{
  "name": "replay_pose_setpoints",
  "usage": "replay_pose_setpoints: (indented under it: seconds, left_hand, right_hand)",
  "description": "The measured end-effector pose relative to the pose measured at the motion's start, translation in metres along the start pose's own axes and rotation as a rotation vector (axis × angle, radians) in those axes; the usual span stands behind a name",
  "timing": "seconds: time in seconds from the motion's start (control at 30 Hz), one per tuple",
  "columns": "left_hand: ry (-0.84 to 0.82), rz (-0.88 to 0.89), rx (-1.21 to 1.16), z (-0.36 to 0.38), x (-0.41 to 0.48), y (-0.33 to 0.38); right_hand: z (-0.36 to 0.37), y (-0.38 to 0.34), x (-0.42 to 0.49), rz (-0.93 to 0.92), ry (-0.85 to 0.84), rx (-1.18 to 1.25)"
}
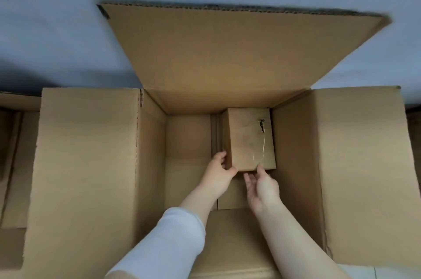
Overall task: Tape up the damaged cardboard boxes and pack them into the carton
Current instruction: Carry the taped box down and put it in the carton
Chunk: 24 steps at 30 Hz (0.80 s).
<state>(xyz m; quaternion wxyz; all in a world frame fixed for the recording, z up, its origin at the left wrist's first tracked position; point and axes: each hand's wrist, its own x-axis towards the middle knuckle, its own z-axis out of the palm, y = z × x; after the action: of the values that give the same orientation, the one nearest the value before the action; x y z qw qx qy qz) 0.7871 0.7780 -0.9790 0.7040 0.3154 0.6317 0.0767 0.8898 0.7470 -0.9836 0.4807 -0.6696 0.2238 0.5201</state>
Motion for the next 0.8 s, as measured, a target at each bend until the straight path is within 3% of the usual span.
replay_pose_setpoints:
  seconds: [0.23,0.4,0.53,0.8]
  left_hand:
    - [0.005,-0.075,-0.174,0.000,0.007,0.004]
    - [0.102,-0.112,-0.285,-0.003,-0.038,0.013]
    - [0.170,-0.204,-0.409,-0.014,-0.140,0.021]
    - [0.216,-0.249,-0.435,-0.044,-0.408,0.043]
  right_hand:
    - [0.000,0.003,-0.001,-0.007,-0.026,-0.113]
    - [0.002,-0.002,-0.050,0.000,-0.060,-0.221]
    - [-0.006,-0.011,-0.145,0.004,-0.080,-0.366]
    - [-0.060,-0.038,-0.392,0.012,-0.245,-0.664]
